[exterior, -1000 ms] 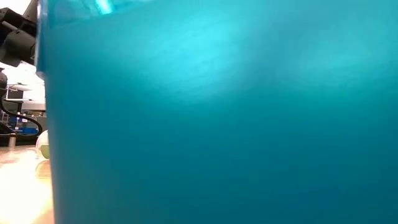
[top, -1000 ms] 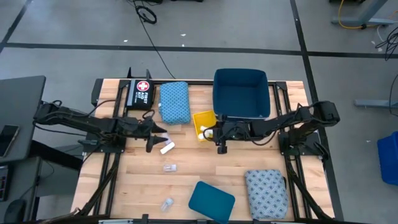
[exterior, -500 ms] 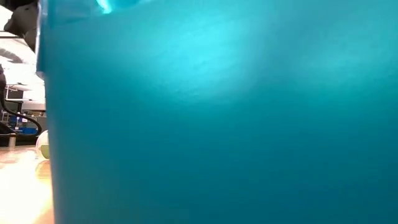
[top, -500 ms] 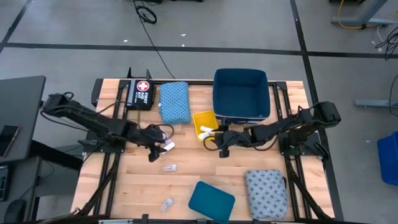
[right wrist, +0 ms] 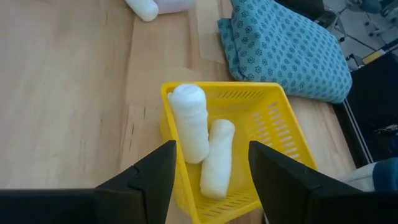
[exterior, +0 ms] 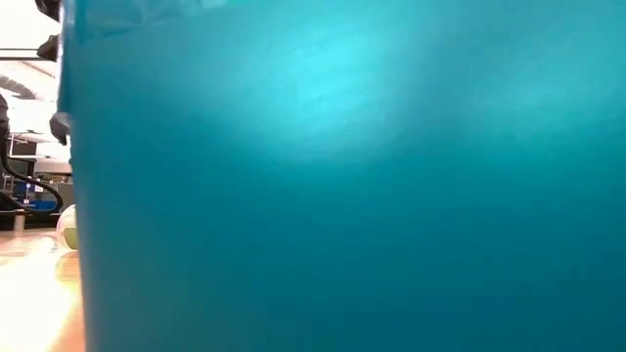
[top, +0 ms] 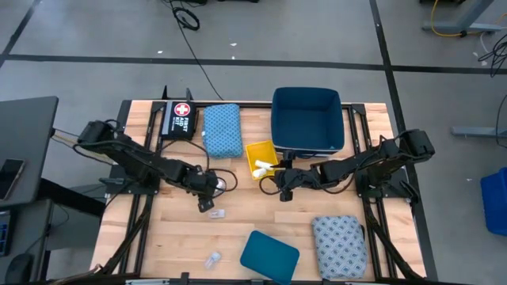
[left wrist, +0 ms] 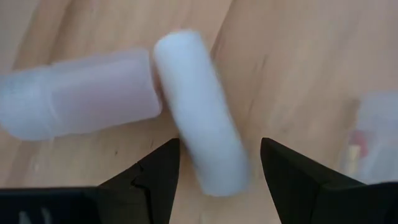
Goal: Pick & place medical supplies in basket/bin
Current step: Put the white bandage into the yellow basket
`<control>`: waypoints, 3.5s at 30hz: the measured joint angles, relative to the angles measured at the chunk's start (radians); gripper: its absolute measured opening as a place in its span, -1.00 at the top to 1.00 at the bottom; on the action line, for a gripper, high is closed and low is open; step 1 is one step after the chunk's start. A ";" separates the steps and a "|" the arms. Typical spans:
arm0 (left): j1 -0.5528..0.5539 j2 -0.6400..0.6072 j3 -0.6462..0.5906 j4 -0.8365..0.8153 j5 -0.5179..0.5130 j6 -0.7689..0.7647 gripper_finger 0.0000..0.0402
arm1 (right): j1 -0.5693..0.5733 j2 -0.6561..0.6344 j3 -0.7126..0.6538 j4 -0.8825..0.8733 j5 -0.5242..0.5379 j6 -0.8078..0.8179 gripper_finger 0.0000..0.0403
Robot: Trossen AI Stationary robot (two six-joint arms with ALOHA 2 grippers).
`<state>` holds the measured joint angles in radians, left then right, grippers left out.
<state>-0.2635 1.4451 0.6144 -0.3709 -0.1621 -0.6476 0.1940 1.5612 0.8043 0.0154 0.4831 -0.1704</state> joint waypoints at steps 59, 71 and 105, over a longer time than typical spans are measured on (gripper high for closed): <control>0.051 0.018 -0.328 1.496 -0.193 0.584 0.90 | -0.001 0.000 0.000 0.071 -0.113 0.024 -0.03; 0.317 0.105 -0.243 1.472 0.042 0.571 0.90 | -0.001 0.000 0.000 0.086 -0.125 0.016 -0.03; 0.453 0.360 0.109 1.024 0.321 0.477 0.37 | -0.001 0.000 0.000 0.039 -0.124 0.019 -0.03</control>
<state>0.1891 1.8053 0.7238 0.6528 0.1588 -0.1711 0.1932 1.5612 0.8047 0.0547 0.3592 -0.1509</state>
